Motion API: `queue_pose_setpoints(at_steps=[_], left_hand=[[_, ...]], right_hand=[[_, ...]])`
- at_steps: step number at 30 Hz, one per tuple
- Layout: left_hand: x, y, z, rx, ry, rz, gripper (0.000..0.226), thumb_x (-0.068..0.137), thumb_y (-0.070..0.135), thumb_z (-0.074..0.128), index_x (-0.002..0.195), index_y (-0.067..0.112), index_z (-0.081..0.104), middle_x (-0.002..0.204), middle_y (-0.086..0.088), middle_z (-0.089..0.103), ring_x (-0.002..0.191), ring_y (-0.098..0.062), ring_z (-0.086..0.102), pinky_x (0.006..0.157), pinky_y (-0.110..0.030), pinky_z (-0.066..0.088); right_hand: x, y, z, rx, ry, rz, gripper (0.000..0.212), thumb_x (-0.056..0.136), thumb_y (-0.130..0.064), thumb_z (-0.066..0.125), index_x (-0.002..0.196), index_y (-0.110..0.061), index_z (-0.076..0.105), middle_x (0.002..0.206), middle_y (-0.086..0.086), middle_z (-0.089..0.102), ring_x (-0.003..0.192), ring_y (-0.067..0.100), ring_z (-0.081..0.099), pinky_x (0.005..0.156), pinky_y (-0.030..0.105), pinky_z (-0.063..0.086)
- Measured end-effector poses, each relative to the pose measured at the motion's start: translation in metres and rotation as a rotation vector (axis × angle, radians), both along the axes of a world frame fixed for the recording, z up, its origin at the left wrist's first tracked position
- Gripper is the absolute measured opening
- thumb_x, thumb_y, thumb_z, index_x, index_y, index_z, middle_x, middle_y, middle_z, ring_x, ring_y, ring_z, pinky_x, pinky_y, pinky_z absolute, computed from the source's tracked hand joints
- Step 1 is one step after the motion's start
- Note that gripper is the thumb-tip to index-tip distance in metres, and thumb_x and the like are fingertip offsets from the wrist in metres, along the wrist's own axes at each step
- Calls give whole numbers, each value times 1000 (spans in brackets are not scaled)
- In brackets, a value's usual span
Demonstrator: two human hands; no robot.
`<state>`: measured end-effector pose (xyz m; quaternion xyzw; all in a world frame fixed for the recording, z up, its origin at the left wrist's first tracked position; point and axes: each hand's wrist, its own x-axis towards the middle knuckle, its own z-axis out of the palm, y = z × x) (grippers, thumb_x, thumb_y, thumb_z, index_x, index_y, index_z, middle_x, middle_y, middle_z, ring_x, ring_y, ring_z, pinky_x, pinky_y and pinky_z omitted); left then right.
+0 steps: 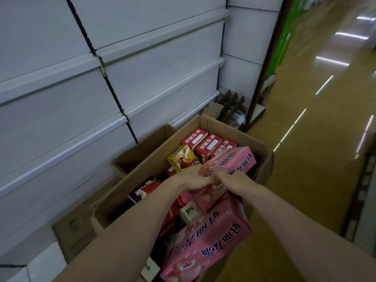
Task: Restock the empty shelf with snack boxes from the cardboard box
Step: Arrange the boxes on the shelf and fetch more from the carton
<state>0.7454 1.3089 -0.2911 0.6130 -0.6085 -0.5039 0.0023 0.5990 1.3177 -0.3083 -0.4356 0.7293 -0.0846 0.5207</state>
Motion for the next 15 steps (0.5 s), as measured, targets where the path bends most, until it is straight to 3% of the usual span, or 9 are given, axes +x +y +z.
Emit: queue_pose_setpoints(at_steps=[2, 4, 5, 7, 9, 11, 13, 15], left_hand=[[1, -6, -8, 37, 31, -4, 14, 96, 40, 56, 96, 29, 49, 108, 3, 58, 105, -14, 54, 85, -17, 45], [0, -15, -23, 67, 79, 22, 46, 88, 57, 58, 125, 32, 48, 134, 0, 56, 119, -19, 53, 106, -33, 41], [0, -19, -29, 81, 99, 40, 62, 84, 64, 56, 137, 33, 44, 141, 1, 51, 126, -21, 50, 110, -38, 38], [-2, -21, -33, 81, 144, 83, 71, 87, 69, 47, 145, 30, 39, 146, 2, 46, 131, -23, 46, 113, -40, 34], [0, -26, -35, 93, 195, 235, 72, 87, 72, 44, 142, 26, 45, 144, 1, 48, 130, -23, 47, 110, -38, 34], [4, -30, -32, 59, 200, 314, 64, 92, 62, 47, 137, 17, 51, 134, -3, 55, 121, -21, 53, 99, -29, 41], [6, -33, -29, 20, 195, 326, 55, 93, 51, 55, 128, 10, 58, 111, -1, 64, 99, -16, 61, 78, -24, 48], [7, -36, -25, 26, 253, 381, 46, 89, 46, 64, 114, 7, 66, 91, 0, 70, 82, -14, 66, 74, -27, 54]], right_hand=[[6, -3, -5, -10, -14, -83, 95, 72, -71, 58, 132, 0, 47, 123, 15, 59, 108, 30, 58, 95, 41, 49], [8, -6, -12, -29, -43, -172, 113, 53, -78, 59, 132, 1, 46, 119, 14, 60, 106, 30, 60, 95, 43, 50], [9, -8, -14, -41, -62, -229, 116, 53, -78, 61, 135, 2, 41, 120, 15, 59, 107, 31, 59, 95, 44, 50], [11, -10, -17, -52, -95, -336, 106, 68, -69, 64, 139, 2, 29, 124, 16, 55, 110, 33, 57, 96, 44, 48], [13, -10, -16, -58, -123, -386, 108, 70, -67, 66, 143, 0, 22, 126, 14, 53, 111, 32, 56, 94, 40, 47], [14, -9, -12, -76, -159, -380, 118, 59, -65, 76, 146, -6, 21, 124, 13, 56, 111, 31, 58, 94, 41, 49], [10, -7, -4, -112, -205, -386, 99, 66, -45, 83, 141, -8, 30, 114, 11, 62, 101, 27, 63, 86, 39, 54], [2, -5, 14, -140, -266, -399, 66, 77, -25, 79, 130, -9, 44, 99, 8, 67, 79, 19, 67, 60, 26, 54]])
